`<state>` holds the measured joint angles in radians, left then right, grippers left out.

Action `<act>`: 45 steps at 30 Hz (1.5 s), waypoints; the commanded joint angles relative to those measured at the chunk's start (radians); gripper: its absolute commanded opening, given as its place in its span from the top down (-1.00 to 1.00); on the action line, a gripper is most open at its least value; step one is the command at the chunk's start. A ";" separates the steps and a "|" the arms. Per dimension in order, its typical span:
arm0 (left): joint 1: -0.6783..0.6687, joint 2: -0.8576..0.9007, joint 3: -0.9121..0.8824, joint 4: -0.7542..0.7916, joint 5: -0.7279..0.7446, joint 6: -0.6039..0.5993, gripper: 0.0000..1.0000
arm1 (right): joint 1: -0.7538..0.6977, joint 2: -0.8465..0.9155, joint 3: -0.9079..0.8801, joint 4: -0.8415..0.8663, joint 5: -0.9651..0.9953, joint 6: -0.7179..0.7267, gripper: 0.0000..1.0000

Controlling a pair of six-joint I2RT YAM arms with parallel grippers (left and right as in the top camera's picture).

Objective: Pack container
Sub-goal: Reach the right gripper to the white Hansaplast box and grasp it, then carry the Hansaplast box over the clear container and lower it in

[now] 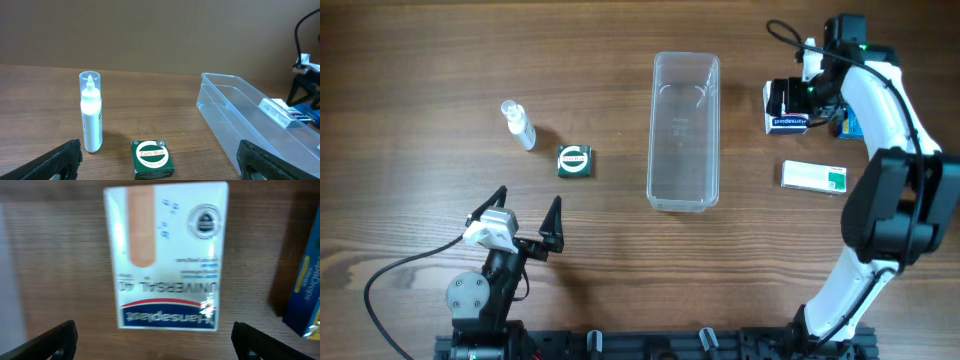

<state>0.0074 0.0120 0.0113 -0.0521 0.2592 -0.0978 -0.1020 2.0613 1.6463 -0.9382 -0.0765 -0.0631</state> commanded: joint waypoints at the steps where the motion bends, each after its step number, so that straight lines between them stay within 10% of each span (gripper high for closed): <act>1: -0.006 -0.009 -0.005 -0.001 -0.003 0.012 -0.99 | -0.002 0.019 0.014 0.019 0.061 -0.054 -1.00; 45: -0.006 -0.009 -0.005 -0.001 -0.003 0.012 -1.00 | 0.061 0.096 -0.088 0.219 0.136 0.013 -0.99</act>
<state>0.0074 0.0120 0.0113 -0.0521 0.2592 -0.0978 -0.0383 2.1281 1.5745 -0.7300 0.0463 -0.0860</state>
